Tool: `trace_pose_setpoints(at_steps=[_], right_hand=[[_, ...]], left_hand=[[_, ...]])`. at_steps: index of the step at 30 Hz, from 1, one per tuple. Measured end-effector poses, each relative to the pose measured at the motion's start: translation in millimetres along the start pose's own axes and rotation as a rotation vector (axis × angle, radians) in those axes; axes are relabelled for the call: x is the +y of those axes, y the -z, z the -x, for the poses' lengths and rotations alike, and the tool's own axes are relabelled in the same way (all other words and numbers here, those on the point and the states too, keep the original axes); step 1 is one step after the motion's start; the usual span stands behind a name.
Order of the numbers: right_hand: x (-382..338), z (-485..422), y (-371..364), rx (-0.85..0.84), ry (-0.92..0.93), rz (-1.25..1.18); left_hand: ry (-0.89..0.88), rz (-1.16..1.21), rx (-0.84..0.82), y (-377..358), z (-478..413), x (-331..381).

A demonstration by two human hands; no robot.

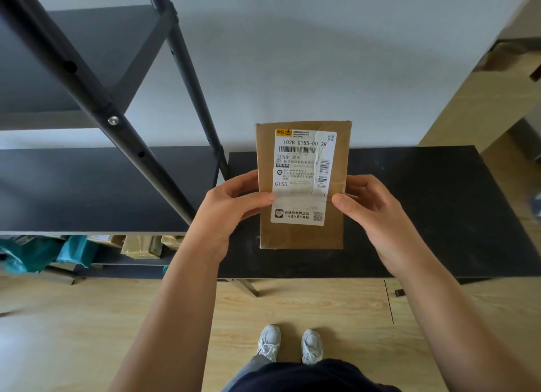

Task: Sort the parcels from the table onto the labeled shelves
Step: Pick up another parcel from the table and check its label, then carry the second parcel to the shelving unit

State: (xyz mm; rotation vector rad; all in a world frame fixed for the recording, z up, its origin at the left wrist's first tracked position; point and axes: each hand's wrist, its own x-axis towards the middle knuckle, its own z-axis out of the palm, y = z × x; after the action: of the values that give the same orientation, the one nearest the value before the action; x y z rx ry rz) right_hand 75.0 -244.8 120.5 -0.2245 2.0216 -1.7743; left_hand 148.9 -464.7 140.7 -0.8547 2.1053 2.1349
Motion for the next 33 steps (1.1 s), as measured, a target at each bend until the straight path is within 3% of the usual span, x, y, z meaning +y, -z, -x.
trace_pose_setpoints(at_steps=[12, 20, 25, 33], right_hand=[[8.5, 10.9, -0.2, 0.050, -0.060, 0.060], [17.0, 17.7, -5.7, 0.014, -0.121, 0.202], [23.1, 28.5, -31.9, -0.089, -0.165, 0.286], [22.3, 61.9, -125.8, -0.214, -0.192, 0.318]], left_hand=[[0.104, -0.047, 0.075, -15.5, 14.0, -13.3], [0.183, -0.096, 0.000, -8.1, 36.9, -44.6], [0.241, -0.191, -0.039, 23.2, 57.1, -57.0], [0.257, -0.164, 0.083, 104.9, 110.6, -92.0]])
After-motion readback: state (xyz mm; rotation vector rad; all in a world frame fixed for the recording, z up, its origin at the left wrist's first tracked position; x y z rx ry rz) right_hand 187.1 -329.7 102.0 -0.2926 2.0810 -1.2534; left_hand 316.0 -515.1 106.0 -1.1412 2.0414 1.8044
